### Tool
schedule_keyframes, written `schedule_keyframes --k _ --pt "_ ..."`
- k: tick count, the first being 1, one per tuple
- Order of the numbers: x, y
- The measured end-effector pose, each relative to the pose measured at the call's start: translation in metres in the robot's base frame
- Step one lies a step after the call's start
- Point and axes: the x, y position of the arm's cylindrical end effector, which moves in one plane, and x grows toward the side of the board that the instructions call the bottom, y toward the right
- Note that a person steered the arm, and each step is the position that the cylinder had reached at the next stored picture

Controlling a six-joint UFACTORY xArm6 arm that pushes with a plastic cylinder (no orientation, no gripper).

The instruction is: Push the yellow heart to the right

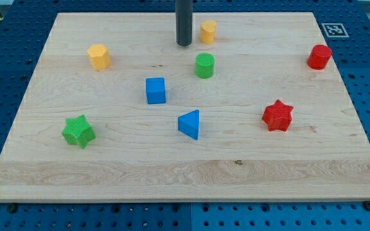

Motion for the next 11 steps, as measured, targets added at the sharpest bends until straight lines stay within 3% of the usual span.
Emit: schedule_keyframes --k 2,5,11 --pt "-0.024 -0.004" --pt "-0.031 0.046" --pt "-0.007 0.097"
